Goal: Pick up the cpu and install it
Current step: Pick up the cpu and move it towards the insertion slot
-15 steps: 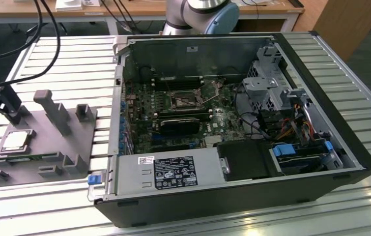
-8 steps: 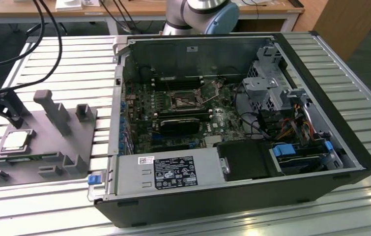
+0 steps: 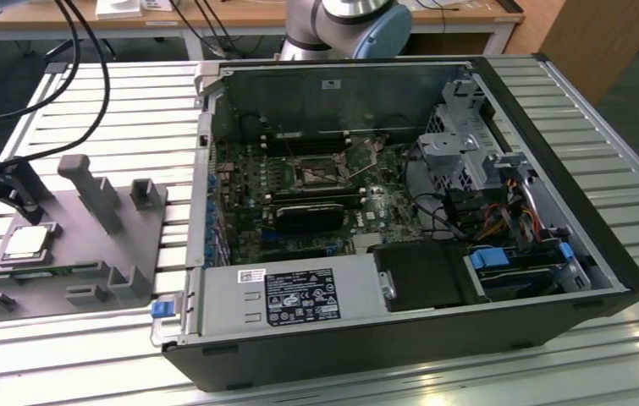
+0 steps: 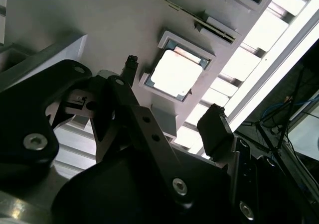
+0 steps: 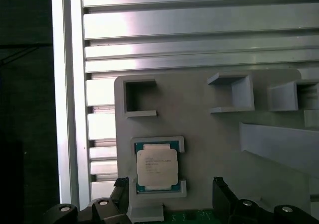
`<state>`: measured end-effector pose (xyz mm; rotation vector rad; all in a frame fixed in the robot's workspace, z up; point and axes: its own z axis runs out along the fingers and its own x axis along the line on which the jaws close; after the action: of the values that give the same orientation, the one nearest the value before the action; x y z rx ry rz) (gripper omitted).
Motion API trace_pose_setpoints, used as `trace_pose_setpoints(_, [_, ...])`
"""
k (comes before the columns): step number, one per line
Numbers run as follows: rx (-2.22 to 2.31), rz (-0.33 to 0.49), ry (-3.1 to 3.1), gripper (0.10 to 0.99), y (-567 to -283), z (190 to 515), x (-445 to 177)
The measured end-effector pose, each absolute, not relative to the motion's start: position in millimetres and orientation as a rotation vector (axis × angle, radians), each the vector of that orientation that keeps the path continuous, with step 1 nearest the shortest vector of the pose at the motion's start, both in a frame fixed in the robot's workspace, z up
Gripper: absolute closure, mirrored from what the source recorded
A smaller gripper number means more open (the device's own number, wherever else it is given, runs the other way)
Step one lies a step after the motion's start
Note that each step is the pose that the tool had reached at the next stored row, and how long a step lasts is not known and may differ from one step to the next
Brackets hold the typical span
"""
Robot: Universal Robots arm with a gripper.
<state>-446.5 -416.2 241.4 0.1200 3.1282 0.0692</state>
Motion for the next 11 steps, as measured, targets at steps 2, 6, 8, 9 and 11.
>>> trace_pose_setpoints(2, [0.12,0.07,3.128,0.325,-416,240,-446])
trace_pose_setpoints(6, [0.12,0.069,3.128,0.325,-416,234,-446])
trace_pose_setpoints(8, [0.12,0.069,3.128,0.325,-416,231,-446])
trace_pose_setpoints(9, [0.12,0.069,3.129,0.325,-416,230,-446])
trace_pose_setpoints(11, [0.12,0.069,3.129,0.325,-416,228,-446])
